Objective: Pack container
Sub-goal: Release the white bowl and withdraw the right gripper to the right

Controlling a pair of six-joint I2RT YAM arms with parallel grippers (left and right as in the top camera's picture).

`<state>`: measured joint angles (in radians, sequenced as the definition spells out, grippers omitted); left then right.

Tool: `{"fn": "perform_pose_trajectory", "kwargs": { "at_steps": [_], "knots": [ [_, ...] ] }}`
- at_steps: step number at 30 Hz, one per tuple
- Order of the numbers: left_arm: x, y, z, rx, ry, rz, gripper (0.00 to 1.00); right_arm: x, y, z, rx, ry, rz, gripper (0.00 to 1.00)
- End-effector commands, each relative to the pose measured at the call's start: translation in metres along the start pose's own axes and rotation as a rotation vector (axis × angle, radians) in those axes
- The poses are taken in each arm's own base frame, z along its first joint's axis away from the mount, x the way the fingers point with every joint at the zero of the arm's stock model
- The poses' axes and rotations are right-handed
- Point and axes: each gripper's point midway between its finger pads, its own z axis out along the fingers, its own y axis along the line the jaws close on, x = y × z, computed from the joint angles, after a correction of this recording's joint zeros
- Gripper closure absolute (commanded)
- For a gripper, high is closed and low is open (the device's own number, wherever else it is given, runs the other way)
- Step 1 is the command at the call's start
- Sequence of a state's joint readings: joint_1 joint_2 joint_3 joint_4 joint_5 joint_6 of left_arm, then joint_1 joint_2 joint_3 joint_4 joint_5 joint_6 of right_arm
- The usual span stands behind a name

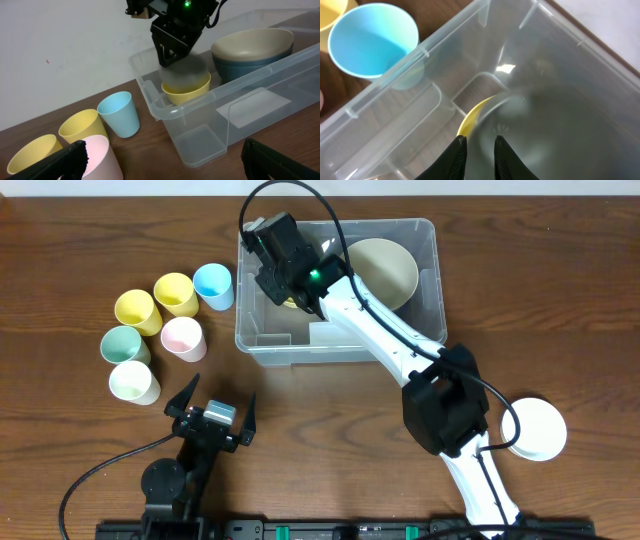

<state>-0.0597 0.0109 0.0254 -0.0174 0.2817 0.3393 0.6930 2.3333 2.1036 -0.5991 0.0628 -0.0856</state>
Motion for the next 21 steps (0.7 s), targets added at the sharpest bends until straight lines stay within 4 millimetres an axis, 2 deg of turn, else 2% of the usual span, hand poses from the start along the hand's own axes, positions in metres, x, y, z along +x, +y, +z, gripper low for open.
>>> {"fn": "perform_pose_trajectory", "kwargs": {
  "at_steps": [1, 6, 8, 10, 12, 14, 16, 18, 21],
  "knots": [
    [0.016, -0.005, 0.001, 0.016, 0.042, -0.019, 0.02, 0.004, 0.002, 0.004, -0.008, 0.015, 0.002, 0.79],
    [0.016, -0.004, 0.001, 0.016, 0.041, -0.019, 0.02, 0.010, 0.002, 0.004, -0.010, 0.038, 0.000, 0.64],
    [0.016, -0.005, 0.001, 0.016, 0.042, -0.019, 0.02, 0.009, 0.003, 0.003, -0.010, 0.036, 0.000, 0.63],
    [0.016, -0.005, 0.001, 0.016, 0.042, -0.019, 0.02, 0.000, 0.002, -0.007, -0.010, 0.022, 0.000, 0.62],
    [0.016, -0.005, 0.001, 0.016, 0.042, -0.019, 0.02, -0.013, -0.001, -0.028, -0.008, 0.003, 0.001, 0.63],
    [0.016, -0.005, 0.001, 0.016, 0.042, -0.019, 0.02, -0.030, -0.004, -0.061, -0.004, -0.020, 0.008, 0.63],
    [0.016, -0.005, 0.001, 0.016, 0.042, -0.019, 0.02, -0.044, -0.019, -0.102, 0.040, -0.035, 0.050, 0.63],
    [0.016, -0.005, 0.001, 0.016, 0.042, -0.019, 0.02, -0.052, -0.045, -0.154, 0.123, -0.050, 0.124, 0.60],
    [0.016, -0.004, 0.001, 0.016, 0.041, -0.019, 0.02, -0.045, -0.085, -0.229, 0.213, -0.062, 0.268, 0.53]
  ]
}}
